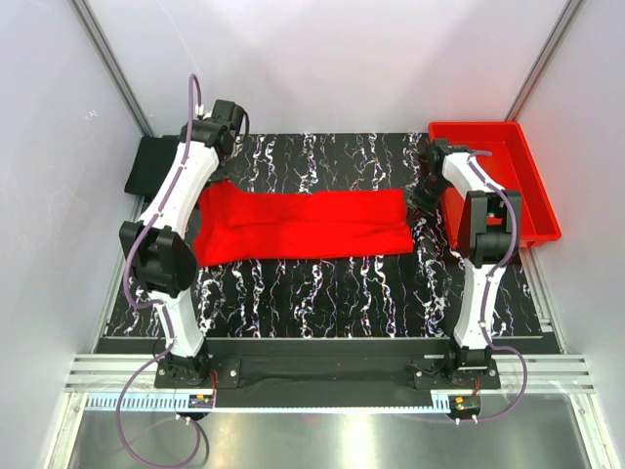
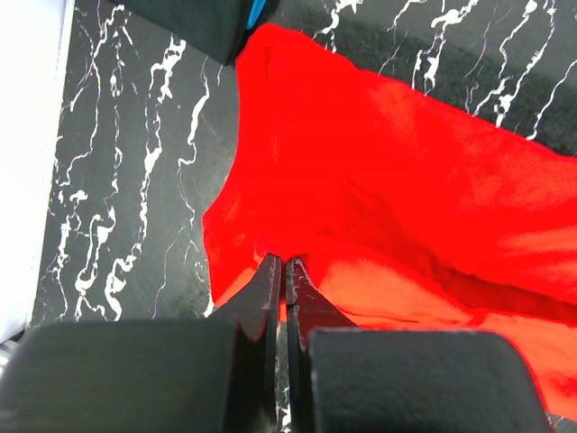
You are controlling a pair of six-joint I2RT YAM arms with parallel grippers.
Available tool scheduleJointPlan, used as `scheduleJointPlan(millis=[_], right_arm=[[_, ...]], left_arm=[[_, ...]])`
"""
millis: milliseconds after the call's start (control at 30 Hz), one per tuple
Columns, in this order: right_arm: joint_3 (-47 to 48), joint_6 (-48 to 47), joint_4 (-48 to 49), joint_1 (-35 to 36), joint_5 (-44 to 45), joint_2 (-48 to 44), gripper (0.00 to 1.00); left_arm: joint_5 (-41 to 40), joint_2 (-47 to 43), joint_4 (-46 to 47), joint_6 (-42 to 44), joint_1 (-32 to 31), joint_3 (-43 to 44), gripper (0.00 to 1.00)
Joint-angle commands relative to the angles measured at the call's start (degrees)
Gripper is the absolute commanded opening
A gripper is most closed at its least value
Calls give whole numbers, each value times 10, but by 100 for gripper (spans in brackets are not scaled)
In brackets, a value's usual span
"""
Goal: Fold and stack the t-shirts
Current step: Fold the tshirt
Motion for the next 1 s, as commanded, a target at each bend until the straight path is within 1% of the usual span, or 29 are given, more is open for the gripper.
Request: scheduleJointPlan(millis=[0, 233, 333, 367, 400, 433, 467, 500, 533, 567, 600, 633, 667, 700, 733, 767, 800, 833, 867, 900, 933, 967], right_arm=[[37, 6, -7, -4, -18, 29, 1], [66, 5, -14, -8, -24, 57, 8], [75, 2, -18, -7, -31, 61, 14], [79, -2, -18, -8, -31, 61, 23], [82, -4, -19, -7, -33, 61, 26], [85, -6, -26, -7, -31, 61, 32], [90, -13, -30, -8, -30, 57, 39], [93, -17, -32, -8, -25, 52, 49], [94, -19, -38, -8, -21, 47, 52], [94, -26, -42, -7, -15, 33, 54], [93, -28, -43, -6, -10, 24, 59], [90, -33, -44, -5, -8, 15, 59], [83, -38, -45, -4, -2, -7, 60], [77, -40, -45, 1, 5, -18, 62], [69, -42, -40, 5, 5, -29, 63], [44, -44, -35, 8, 3, -53, 64], [31, -44, -23, 15, 0, -65, 69], [17, -45, -18, 19, -2, -76, 72], [-12, -47, -12, 21, -4, -99, 74], [-28, -48, -6, 25, -14, -110, 75], [-45, -48, 12, 27, -22, -123, 78], [-80, -55, 21, 27, -39, -146, 79]], left_arm=[[-1, 21, 14, 10, 3, 40, 0], [7, 44, 34, 24, 4, 41, 0], [11, 56, 46, 26, 3, 42, 0], [14, 58, 55, 27, 4, 44, 0], [15, 64, 59, 28, 4, 46, 0], [17, 68, 71, 30, 4, 53, 0], [29, 72, 80, 34, 4, 54, 2], [35, 80, 91, 41, 4, 54, 10], [44, 85, 116, 48, 4, 54, 23], [63, 91, 127, 56, 3, 60, 31], [54, 100, 130, 65, 3, 74, 40], [45, 122, 108, 65, 4, 95, 53], [-5, 135, 85, 61, 4, 151, 73], [-31, 136, 66, 51, 4, 153, 83], [-49, 90, 72, 47, 4, 131, 98], [-70, 60, 78, 43, 4, 93, 99], [-80, 30, 84, 35, 5, 23, 99], [-85, -43, 106, 36, 5, -28, 99], [-85, -74, 114, 34, 11, -71, 99], [-79, -108, 116, 18, 16, -150, 99], [-67, -136, 113, 7, 24, -184, 99], [-36, -190, 111, -12, 42, -218, 98]])
